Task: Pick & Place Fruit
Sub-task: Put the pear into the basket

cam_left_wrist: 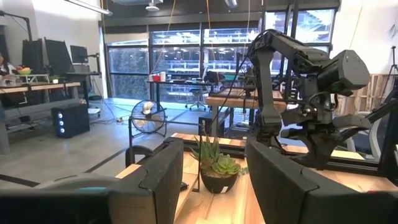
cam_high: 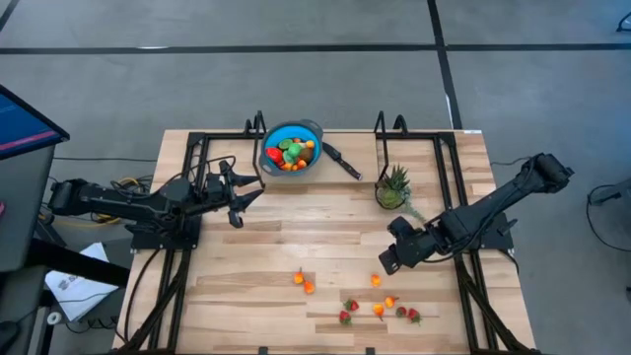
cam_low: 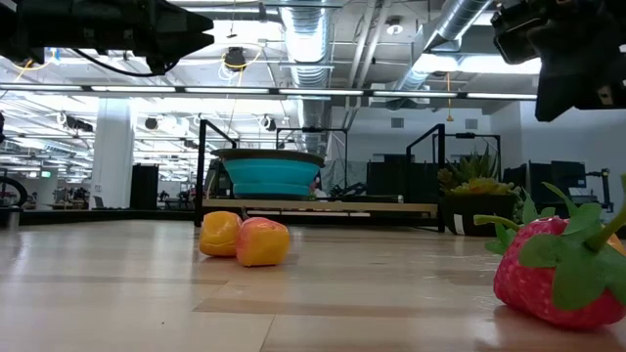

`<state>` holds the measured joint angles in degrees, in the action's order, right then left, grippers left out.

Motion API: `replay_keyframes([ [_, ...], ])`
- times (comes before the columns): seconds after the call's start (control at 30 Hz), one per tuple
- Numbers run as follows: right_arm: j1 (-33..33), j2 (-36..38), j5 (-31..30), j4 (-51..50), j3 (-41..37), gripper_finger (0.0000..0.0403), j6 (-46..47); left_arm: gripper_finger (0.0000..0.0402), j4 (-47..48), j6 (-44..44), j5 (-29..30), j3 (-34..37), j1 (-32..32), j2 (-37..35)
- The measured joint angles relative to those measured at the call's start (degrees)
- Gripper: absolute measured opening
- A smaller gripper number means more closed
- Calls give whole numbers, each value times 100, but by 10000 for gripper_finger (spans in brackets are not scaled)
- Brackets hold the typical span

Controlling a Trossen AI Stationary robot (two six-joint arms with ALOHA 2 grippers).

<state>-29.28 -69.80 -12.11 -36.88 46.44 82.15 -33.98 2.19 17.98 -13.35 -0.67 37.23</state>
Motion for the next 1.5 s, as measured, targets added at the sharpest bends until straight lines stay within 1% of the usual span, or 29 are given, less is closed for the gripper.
replay_keyframes([
  [0.2,5,0,-137,-15,0,0,-4,172,322,91,0,-1,0,1],
  [0.3,9,0,-143,-13,0,0,-4,166,466,197,-55,0,-1,1],
  [0.4,10,0,-145,-16,0,0,-7,148,446,358,-184,-2,0,-50],
  [0.67,9,0,-147,-33,0,0,-7,88,637,399,-188,-2,-2,-47],
  [0.87,10,0,-147,-35,0,0,-12,46,634,361,-742,-2,-2,-50],
  [1.0,20,0,-147,-34,0,0,-11,21,754,359,-786,-2,-2,-78],
  [1.1,20,0,-147,16,-2,0,34,6,990,412,-785,-2,-2,-330],
  [1.3,17,0,-150,236,-2,0,43,7,1763,385,-849,-2,-2,-997],
  [1.5,16,0,-150,364,-4,0,44,5,1951,493,-1531,-2,-2,-1063],
])
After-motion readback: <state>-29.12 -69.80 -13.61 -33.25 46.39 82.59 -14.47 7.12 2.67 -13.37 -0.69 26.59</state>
